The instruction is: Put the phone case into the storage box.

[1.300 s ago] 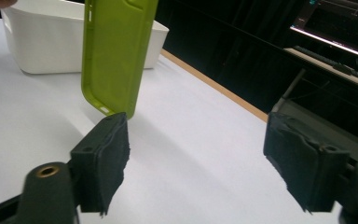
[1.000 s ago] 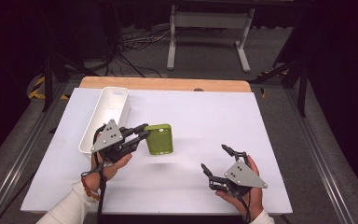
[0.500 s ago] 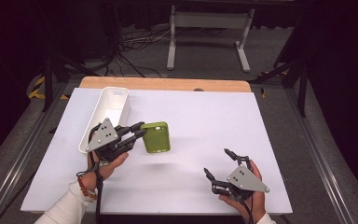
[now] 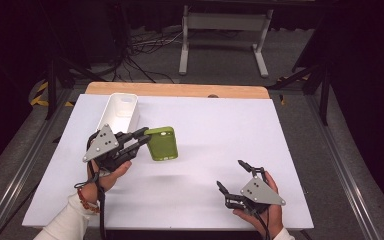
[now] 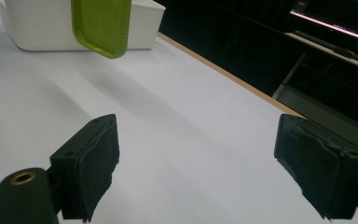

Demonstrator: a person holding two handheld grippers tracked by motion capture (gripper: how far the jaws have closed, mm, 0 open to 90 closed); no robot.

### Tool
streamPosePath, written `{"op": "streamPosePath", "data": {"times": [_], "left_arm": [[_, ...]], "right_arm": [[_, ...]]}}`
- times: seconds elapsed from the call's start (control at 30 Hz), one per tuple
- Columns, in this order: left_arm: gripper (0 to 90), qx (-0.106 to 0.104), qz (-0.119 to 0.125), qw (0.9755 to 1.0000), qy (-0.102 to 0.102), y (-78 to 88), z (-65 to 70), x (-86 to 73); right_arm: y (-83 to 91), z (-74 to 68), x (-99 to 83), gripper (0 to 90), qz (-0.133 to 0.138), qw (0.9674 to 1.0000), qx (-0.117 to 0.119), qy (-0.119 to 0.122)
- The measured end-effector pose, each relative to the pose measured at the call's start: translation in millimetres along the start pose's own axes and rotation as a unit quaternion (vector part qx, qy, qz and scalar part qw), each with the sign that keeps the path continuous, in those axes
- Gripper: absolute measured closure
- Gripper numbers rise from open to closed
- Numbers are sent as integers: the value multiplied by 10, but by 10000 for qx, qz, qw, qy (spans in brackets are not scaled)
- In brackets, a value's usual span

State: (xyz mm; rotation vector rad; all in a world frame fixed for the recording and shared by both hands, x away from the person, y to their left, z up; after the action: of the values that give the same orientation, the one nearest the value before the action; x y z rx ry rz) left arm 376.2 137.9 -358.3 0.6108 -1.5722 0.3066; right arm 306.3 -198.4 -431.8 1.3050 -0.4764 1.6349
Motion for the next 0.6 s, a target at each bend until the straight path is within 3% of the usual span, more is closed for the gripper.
{"op": "streamPosePath", "data": {"times": [0.6], "left_arm": [[776, 90, 32, 10000, -2, 91, -83, 21]], "right_arm": [[-16, -4, -11, 154, -38, 10000, 4, 27]]}}
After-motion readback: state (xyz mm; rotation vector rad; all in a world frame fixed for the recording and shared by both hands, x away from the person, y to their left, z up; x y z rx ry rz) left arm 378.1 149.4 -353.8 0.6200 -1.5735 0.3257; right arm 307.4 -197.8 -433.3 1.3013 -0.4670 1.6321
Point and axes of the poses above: each handheld gripper's, and its own axes: y roughly backward along the jaws, x roughly out of its top, z roughly to its right, the point moved 4 cm from there along -y, roughly forward along the jaws, and after that the axes turned 4 degrees about -x, right-handed, at the moved point
